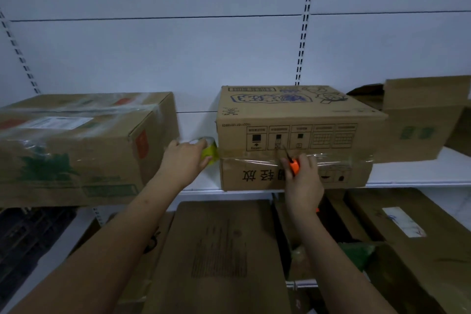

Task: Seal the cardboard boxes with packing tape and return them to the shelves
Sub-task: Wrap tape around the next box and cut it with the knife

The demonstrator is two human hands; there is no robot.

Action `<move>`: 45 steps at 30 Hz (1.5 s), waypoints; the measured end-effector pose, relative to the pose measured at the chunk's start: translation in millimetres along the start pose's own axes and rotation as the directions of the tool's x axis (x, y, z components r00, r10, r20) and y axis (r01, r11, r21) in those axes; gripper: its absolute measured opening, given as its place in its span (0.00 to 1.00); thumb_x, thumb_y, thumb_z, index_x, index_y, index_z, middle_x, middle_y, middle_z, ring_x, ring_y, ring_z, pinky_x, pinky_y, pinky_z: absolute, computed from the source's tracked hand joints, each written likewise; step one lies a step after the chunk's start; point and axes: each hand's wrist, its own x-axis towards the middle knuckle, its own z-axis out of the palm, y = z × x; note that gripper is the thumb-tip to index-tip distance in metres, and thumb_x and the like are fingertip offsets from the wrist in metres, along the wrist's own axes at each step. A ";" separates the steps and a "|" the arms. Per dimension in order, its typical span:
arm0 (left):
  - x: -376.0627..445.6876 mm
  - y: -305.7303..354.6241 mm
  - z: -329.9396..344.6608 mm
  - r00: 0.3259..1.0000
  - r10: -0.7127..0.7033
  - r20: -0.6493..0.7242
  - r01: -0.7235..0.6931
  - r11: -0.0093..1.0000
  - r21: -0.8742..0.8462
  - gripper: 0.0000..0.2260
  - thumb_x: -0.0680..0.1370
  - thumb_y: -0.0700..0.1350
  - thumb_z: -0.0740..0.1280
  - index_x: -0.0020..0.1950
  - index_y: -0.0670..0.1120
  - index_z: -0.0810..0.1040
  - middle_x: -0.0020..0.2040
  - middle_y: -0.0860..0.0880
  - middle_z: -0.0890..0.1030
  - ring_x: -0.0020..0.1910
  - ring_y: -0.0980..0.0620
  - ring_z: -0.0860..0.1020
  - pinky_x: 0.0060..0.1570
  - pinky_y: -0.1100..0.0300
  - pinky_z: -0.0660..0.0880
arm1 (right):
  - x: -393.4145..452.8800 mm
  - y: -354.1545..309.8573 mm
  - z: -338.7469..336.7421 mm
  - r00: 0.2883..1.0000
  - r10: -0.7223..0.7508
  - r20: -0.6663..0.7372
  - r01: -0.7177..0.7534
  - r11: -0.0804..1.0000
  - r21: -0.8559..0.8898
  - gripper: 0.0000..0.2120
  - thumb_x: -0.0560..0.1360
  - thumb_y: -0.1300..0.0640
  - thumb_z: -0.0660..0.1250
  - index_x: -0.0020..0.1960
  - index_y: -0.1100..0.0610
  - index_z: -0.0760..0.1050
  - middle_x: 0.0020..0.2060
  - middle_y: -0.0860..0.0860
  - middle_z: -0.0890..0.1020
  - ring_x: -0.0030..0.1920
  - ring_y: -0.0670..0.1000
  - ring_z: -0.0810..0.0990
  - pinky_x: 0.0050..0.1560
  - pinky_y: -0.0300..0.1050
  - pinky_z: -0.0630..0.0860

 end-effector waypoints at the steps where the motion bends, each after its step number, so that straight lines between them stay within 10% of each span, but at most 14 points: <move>1: 3.2 3.2 3.3 1.000 -0.003 0.026 0.004 0.999 -0.042 0.16 0.82 0.55 0.60 0.66 0.51 0.71 0.56 0.48 0.82 0.54 0.46 0.80 0.53 0.52 0.68 | 0.4 7.3 -2.8 1.000 0.006 0.003 -0.006 1.000 -0.007 0.12 0.79 0.45 0.64 0.53 0.53 0.73 0.54 0.49 0.74 0.50 0.51 0.77 0.43 0.45 0.70; 14: 19.1 70.2 -10.1 0.989 0.068 0.129 0.000 0.883 -0.470 0.11 0.76 0.56 0.70 0.40 0.60 0.69 0.34 0.59 0.80 0.38 0.54 0.81 0.41 0.56 0.76 | 40.8 88.0 -63.0 0.965 0.261 -0.036 -0.253 0.956 0.151 0.10 0.77 0.44 0.68 0.48 0.50 0.73 0.45 0.46 0.75 0.45 0.47 0.75 0.46 0.47 0.73; 23: 29.2 118.0 -9.7 0.965 0.210 0.156 -0.089 0.823 -0.561 0.11 0.76 0.62 0.68 0.52 0.60 0.69 0.39 0.64 0.76 0.33 0.65 0.75 0.37 0.63 0.72 | -22.9 39.2 -56.5 0.985 0.135 0.104 -0.167 0.875 0.454 0.02 0.82 0.55 0.61 0.53 0.52 0.69 0.45 0.45 0.70 0.44 0.37 0.72 0.42 0.27 0.68; 29: 27.0 97.0 4.2 0.929 0.297 0.222 -0.081 0.747 -0.659 0.23 0.76 0.60 0.68 0.63 0.57 0.61 0.46 0.57 0.84 0.35 0.59 0.81 0.42 0.49 0.79 | -46.0 9.4 -58.5 0.973 0.123 0.197 -0.179 0.936 0.304 0.11 0.80 0.41 0.53 0.52 0.47 0.65 0.33 0.45 0.74 0.32 0.42 0.76 0.28 0.35 0.65; 32: 35.1 87.6 11.3 0.922 0.349 0.167 -0.155 0.729 -0.667 0.26 0.76 0.58 0.68 0.67 0.59 0.57 0.46 0.55 0.82 0.32 0.58 0.80 0.41 0.51 0.79 | -58.4 -10.8 -57.0 0.963 0.159 0.218 -0.225 0.918 0.326 0.07 0.81 0.50 0.61 0.55 0.47 0.64 0.33 0.46 0.75 0.36 0.40 0.77 0.32 0.34 0.71; 40: 64.4 64.7 48.3 0.865 0.391 0.313 -0.061 0.703 -0.709 0.16 0.79 0.59 0.63 0.65 0.60 0.64 0.42 0.54 0.80 0.27 0.57 0.81 0.36 0.51 0.82 | -94.7 -73.8 -35.8 0.923 0.165 0.348 -0.140 0.985 -0.098 0.24 0.83 0.49 0.58 0.75 0.42 0.53 0.59 0.43 0.76 0.53 0.45 0.80 0.49 0.46 0.78; 45: 68.1 52.6 48.7 0.894 0.414 0.173 -0.214 0.733 -0.646 0.15 0.79 0.61 0.61 0.64 0.60 0.67 0.45 0.56 0.81 0.30 0.59 0.81 0.35 0.56 0.79 | -95.1 -106.0 -12.1 0.935 0.223 0.276 -0.174 0.966 -0.193 0.20 0.83 0.53 0.55 0.73 0.49 0.52 0.57 0.51 0.78 0.47 0.54 0.81 0.43 0.50 0.77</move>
